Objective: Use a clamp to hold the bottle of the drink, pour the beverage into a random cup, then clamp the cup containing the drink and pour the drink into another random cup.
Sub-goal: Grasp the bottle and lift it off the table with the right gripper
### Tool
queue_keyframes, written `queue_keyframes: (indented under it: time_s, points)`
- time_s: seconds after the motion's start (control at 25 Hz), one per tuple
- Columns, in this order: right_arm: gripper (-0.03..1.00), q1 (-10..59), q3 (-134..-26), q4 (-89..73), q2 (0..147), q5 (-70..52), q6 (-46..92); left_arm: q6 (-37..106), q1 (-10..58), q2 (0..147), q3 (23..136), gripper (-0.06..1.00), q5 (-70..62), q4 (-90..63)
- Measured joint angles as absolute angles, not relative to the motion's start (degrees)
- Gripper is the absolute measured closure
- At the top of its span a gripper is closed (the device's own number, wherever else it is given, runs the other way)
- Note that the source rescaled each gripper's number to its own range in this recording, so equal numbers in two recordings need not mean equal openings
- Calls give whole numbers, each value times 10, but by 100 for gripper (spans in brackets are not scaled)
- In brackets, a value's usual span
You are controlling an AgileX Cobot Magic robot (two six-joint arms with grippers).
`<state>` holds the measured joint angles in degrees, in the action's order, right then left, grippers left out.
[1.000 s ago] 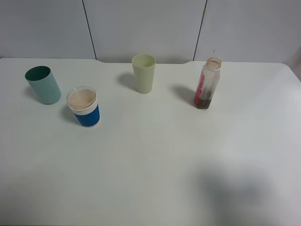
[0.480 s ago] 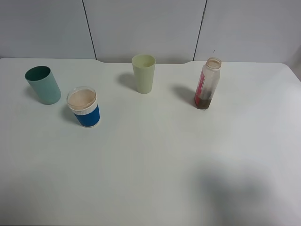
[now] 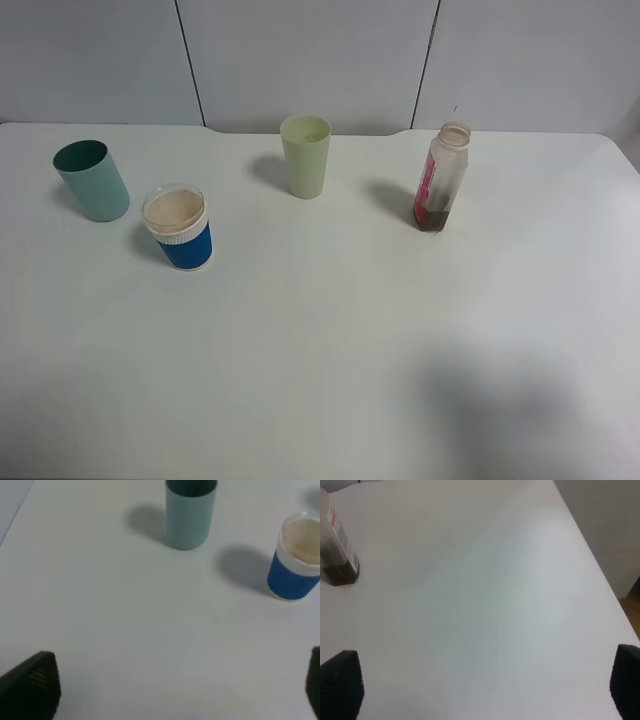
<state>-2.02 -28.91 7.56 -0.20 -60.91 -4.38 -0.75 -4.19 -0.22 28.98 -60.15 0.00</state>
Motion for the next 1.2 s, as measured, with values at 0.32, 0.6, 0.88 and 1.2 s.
queue_keyframes:
  time_s: [0.32, 0.6, 0.88, 1.2]
  points:
    - [-3, -20, -289, 76, -2, -609, -44, -7, -42, -2, 290, -6, -602, 0]
    - [-3, -20, -289, 76, -2, -609, -44, -7, -42, -2, 290, -6, -602, 0]
    - [-3, -20, -289, 76, -2, -609, -44, -7, -42, -2, 290, -6, -602, 0]
    - [-3, -20, -297, 76, -2, -584, -43, -7, -42, -2, 290, -6, -602, 0]
